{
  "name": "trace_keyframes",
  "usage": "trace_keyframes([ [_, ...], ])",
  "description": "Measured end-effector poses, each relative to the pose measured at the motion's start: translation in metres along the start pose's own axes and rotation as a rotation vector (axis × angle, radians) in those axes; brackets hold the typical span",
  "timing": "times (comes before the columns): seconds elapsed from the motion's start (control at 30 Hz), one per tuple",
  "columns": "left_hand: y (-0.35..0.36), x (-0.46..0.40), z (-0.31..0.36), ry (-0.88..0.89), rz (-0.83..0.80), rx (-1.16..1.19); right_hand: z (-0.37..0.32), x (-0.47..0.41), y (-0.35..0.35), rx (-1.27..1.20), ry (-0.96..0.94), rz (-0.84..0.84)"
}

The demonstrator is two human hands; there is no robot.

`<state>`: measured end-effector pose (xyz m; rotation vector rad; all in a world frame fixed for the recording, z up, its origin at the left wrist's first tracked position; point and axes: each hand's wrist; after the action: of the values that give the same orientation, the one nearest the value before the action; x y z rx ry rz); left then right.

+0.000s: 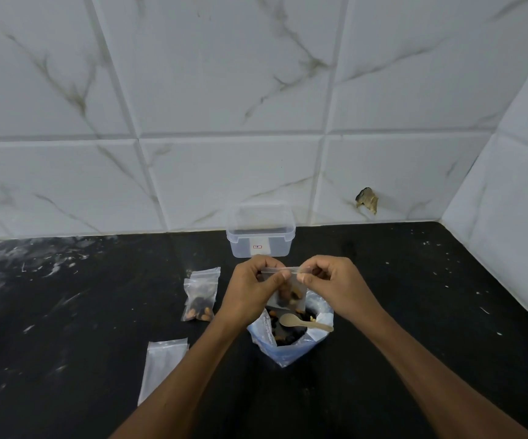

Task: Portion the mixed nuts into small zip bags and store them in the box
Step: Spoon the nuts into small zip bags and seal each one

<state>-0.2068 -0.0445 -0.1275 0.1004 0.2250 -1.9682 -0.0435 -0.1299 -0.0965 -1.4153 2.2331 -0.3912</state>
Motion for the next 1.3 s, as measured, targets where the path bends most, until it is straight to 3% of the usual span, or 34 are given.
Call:
trace_keyframes([
  [0.4,-0.001,0.003,0.003,-0.013,-0.070,-0.003,-0.005,0.002,0.002,0.055,-0.017,-0.003],
  [0.87,-0.011,0.005,0.000,-0.028,0.026,0.063,0.000,0.002,-0.005,-0.042,0.126,0.036],
  [1.3,-0.003,0.004,0.008,-0.050,-0.066,0.008,0.001,0.001,0.000,0.000,0.081,0.008],
])
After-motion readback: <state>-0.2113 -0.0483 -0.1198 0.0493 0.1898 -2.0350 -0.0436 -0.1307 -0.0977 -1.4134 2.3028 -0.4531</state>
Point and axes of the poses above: each hand's wrist, its own x-axis away from the middle knuckle, its own y-axis out of the palm, z = x × y, and after that the axes turned 8 degrees about z, right-handed
